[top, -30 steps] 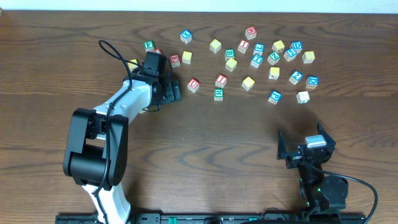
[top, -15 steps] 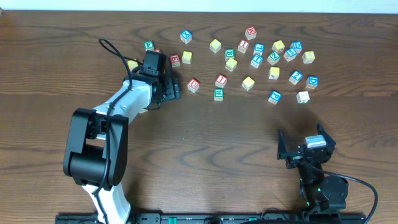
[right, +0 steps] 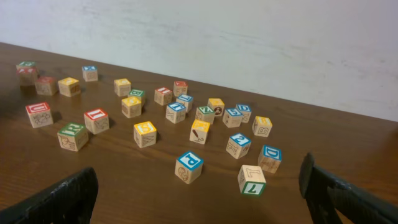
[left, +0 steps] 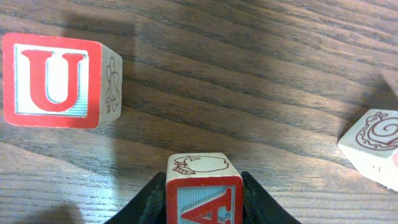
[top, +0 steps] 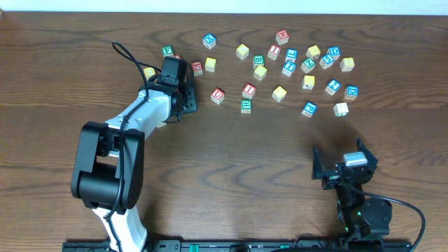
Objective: Spell out AI2
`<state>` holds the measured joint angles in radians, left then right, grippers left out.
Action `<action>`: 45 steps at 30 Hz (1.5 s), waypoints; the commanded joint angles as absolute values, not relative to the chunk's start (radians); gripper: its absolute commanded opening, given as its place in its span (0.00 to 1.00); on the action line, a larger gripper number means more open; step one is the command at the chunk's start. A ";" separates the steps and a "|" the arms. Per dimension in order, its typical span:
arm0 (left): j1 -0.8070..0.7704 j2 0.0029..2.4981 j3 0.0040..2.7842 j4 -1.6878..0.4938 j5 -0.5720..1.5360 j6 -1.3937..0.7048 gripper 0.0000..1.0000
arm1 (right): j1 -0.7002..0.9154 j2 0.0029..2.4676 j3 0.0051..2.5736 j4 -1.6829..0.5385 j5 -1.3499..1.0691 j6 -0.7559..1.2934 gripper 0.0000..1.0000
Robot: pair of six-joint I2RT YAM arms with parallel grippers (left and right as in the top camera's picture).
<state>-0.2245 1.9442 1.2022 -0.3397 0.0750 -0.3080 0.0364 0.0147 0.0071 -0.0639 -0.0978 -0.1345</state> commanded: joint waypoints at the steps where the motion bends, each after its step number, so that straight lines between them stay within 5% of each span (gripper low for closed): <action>1: -0.224 1.954 1.227 -0.342 0.066 -0.278 0.30 | 0.030 0.009 0.006 -0.068 -0.097 -0.117 0.99; 45: -0.224 1.954 1.227 -0.714 0.328 0.698 0.22 | 0.030 0.009 0.006 -0.068 -0.097 -0.117 0.99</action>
